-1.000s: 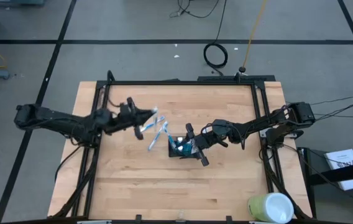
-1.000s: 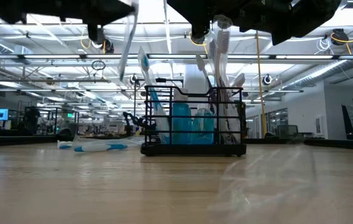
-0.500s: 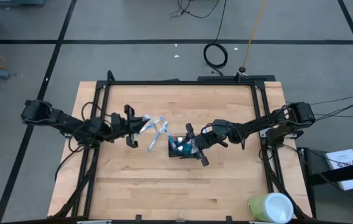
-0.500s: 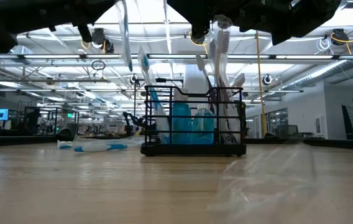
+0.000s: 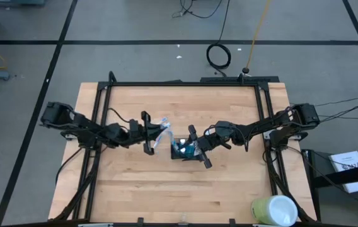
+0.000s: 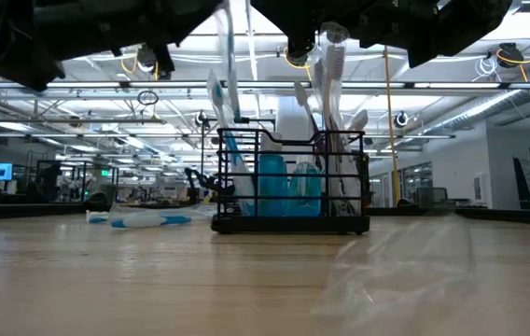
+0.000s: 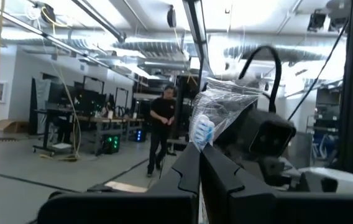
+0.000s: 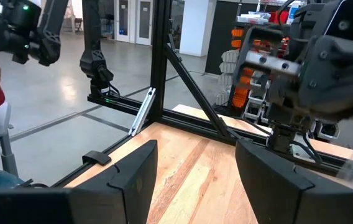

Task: Pick & Place toothbrushing station
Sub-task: Put the blue toothbrush into the left section of the wire organizer

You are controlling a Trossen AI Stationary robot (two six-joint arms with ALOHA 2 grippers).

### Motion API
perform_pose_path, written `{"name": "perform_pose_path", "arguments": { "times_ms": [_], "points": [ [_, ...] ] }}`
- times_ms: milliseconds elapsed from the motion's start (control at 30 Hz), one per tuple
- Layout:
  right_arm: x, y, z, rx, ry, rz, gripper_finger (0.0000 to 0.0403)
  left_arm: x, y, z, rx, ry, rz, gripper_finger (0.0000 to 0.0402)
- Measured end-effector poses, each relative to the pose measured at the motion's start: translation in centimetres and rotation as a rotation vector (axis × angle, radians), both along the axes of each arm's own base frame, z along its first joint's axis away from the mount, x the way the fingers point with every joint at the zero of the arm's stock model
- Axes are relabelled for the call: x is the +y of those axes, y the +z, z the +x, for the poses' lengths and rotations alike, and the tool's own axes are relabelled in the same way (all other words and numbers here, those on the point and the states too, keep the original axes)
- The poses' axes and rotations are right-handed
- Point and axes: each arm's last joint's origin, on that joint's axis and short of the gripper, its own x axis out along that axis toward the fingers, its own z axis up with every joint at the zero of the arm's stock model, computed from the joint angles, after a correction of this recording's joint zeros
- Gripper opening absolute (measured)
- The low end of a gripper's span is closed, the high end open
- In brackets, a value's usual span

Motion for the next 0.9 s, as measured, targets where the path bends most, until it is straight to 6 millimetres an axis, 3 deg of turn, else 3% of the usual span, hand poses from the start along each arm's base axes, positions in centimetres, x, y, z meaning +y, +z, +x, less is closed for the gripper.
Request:
{"name": "perform_pose_path", "arguments": {
  "times_ms": [200, 900],
  "points": [
    [0.0, 0.0, 0.0, 0.000, 0.000, 0.000, 0.0210, 0.0, -1.1, 1.6, 0.043, 0.022, 0.007, 0.0002],
    [0.0, 0.0, 0.0, 0.000, 0.000, 0.000, 0.0210, -0.1, -6.1, 3.1, 0.206, 0.052, -0.098, 0.0005]
  ]
}}
